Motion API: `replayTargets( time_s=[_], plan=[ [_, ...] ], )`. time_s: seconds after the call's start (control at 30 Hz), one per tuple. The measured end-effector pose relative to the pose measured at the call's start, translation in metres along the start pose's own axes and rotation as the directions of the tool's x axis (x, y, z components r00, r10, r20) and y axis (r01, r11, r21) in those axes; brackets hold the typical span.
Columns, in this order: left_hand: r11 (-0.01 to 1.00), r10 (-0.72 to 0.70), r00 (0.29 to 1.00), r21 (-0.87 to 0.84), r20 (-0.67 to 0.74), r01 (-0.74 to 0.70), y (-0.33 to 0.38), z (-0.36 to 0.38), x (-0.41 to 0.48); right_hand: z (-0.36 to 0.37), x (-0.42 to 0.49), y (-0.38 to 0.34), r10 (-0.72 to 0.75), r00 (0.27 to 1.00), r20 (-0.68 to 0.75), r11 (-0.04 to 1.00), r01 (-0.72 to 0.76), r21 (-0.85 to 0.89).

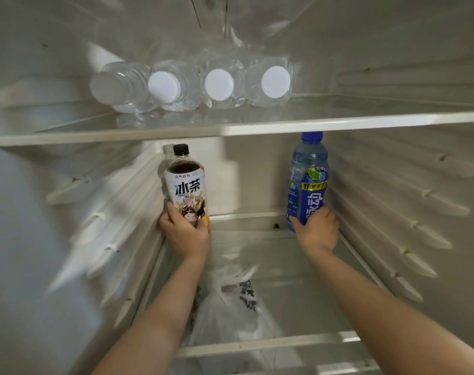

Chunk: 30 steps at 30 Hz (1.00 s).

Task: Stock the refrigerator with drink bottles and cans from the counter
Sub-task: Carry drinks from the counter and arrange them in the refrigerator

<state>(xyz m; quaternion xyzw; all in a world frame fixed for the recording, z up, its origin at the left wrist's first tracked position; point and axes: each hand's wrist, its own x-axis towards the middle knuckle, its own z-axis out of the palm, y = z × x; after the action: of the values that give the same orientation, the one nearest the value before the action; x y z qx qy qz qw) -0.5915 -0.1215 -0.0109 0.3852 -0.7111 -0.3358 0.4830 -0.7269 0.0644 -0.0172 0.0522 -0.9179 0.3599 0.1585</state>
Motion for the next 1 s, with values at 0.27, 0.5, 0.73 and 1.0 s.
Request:
replayTargets(
  time_s=[0.27,0.5,0.73,1.0],
  plan=[
    [0.999,-0.034,0.999,-0.035,0.037,0.035,-0.008,0.003,0.014,0.009,0.016,-0.001,0.0,1.0,-0.019,1.0,0.0,-0.026],
    [0.994,-0.075,0.997,-0.078,0.013,0.076,-0.008,0.004,0.013,0.014,0.01,0.003,0.032,0.999,-0.034,0.999,-0.031,0.037],
    [0.992,-0.036,0.998,-0.116,0.047,0.042,-0.01,0.001,0.014,0.007,0.01,0.001,0.065,0.997,0.029,0.989,-0.068,0.13],
    [0.968,-0.086,0.981,-0.218,0.177,0.124,-0.006,-0.013,0.006,-0.023,-0.014,0.01,0.063,0.988,0.142,0.947,-0.104,0.302]
  ],
)
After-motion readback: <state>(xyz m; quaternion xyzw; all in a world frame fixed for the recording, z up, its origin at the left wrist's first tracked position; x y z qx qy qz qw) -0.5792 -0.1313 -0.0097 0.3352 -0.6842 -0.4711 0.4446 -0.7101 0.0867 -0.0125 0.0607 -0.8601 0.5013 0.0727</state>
